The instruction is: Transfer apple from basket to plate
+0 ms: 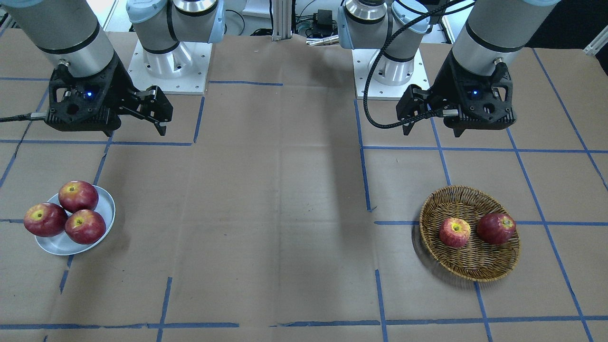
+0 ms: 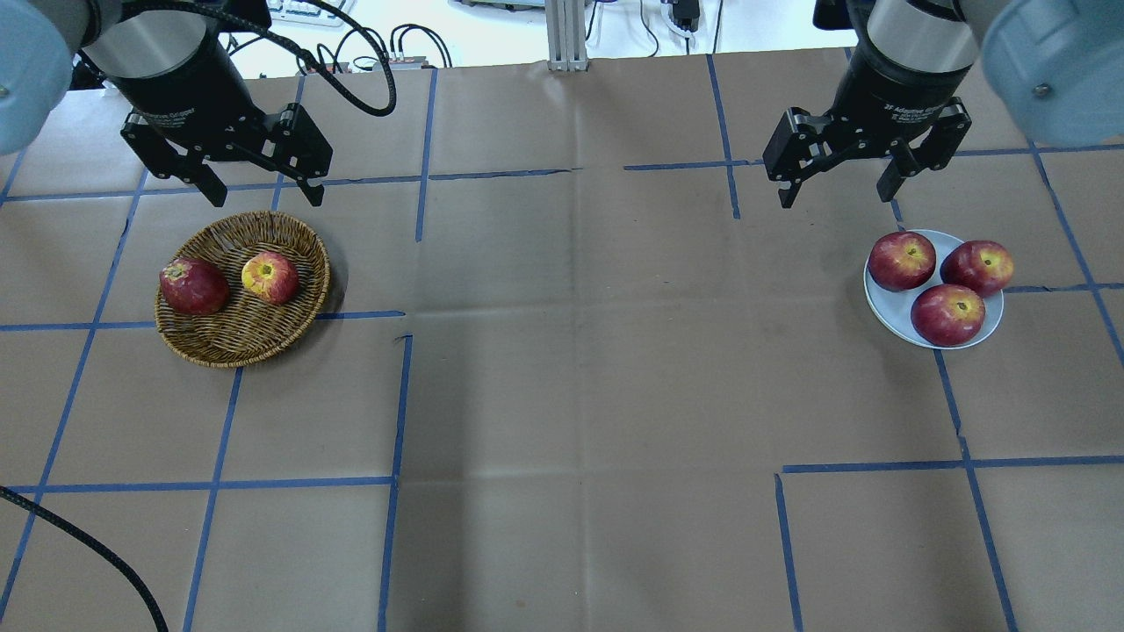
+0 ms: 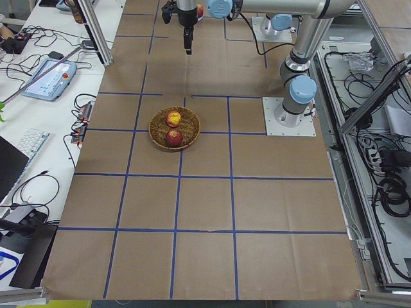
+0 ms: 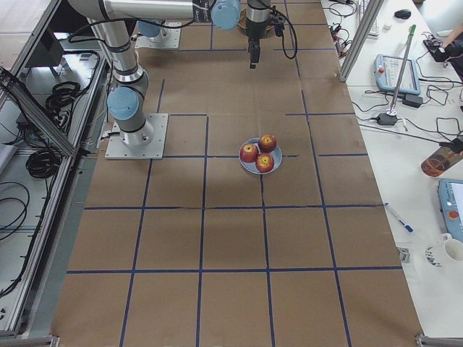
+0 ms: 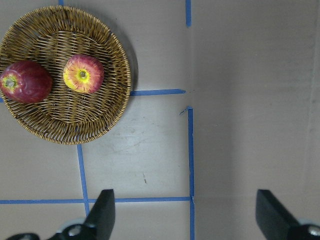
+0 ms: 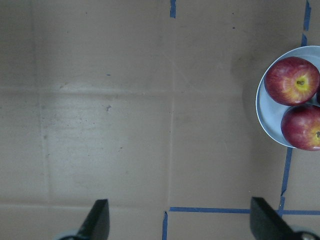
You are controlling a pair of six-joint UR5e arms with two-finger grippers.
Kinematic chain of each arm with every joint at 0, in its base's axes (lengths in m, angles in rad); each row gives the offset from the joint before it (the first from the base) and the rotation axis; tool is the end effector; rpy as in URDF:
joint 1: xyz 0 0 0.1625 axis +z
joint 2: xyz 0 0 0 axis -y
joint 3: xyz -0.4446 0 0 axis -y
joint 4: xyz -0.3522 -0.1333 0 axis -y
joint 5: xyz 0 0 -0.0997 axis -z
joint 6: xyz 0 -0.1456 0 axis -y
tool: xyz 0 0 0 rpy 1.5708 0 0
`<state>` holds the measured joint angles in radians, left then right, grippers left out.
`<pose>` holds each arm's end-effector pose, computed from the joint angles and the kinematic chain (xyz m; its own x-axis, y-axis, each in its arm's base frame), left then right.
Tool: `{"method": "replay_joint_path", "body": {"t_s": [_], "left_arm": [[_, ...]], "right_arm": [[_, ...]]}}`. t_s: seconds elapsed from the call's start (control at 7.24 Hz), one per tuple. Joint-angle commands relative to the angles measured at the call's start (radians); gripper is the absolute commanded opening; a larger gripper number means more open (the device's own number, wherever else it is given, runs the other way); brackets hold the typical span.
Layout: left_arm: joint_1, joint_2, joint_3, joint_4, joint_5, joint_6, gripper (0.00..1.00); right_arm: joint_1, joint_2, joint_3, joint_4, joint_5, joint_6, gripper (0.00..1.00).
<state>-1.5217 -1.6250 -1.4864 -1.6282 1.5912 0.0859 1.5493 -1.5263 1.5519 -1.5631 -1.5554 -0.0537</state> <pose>-0.1070 -0.4777 0.4689 -0.9991 0.0373 -0.0180 0.0368 0.9989 0.0289 0.1255 -0.4695 0.4488 -0.9994 -0.0317 -0.0172 -0.0322 0.9990 0.0324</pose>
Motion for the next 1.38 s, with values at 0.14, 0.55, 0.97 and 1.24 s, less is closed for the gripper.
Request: {"method": "replay_joint_path", "body": {"t_s": [0.14, 0.55, 0.97, 1.24], "left_arm": [[0.0, -0.003, 0.0, 0.004, -0.002, -0.005, 1.0], [0.0, -0.009, -0.005, 0.004, 0.001, -0.003, 0.99], [0.0, -0.01, -0.002, 0.007, 0.001, 0.003, 0.99], [0.005, -0.018, -0.011, 0.01, -0.001, 0.043, 0.99]], "right_arm": [[0.0, 0.0, -0.001, 0.0, 0.0, 0.0, 1.0], [0.0, 0.001, 0.001, 0.0, 0.0, 0.0, 1.0], [0.0, 0.0, 0.001, 0.0, 0.0, 0.0, 1.0], [0.0, 0.001, 0.001, 0.0, 0.0, 0.0, 1.0]]}}
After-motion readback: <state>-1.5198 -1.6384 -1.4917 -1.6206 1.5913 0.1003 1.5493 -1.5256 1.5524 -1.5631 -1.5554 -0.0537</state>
